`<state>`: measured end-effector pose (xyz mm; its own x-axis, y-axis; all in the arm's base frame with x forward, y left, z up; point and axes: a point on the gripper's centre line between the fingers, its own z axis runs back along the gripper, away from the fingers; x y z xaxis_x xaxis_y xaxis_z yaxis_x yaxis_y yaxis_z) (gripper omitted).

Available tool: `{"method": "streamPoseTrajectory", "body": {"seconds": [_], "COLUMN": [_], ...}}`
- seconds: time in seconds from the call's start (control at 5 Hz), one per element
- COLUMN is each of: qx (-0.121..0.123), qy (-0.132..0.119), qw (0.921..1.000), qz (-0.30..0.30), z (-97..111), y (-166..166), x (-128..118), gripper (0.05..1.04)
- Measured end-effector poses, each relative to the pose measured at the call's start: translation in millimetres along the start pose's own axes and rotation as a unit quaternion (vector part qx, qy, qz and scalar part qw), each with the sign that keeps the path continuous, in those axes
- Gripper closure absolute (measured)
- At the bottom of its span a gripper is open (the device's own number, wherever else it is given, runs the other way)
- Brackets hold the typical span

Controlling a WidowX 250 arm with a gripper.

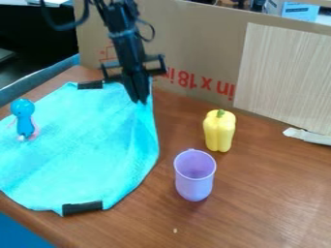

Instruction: Unfold the cloth

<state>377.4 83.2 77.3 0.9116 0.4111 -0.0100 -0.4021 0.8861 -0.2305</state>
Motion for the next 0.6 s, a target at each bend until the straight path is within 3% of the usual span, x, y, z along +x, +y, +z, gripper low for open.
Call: {"method": "streamPoseTrajectory", "body": {"seconds": [0.2,0.4,0.6], "qx": [0.018,0.029,0.028], "qy": [0.004,0.01,0.007], "qw": [0.9997,0.9994,0.9993], "qz": [0.015,0.016,0.024], "z": [-21.1,-37.3,-37.2], "y": [-3.8,-7.7,-9.4], "x": [6.7,7.7,8.9], "gripper": [1.007,0.871,0.617]}}
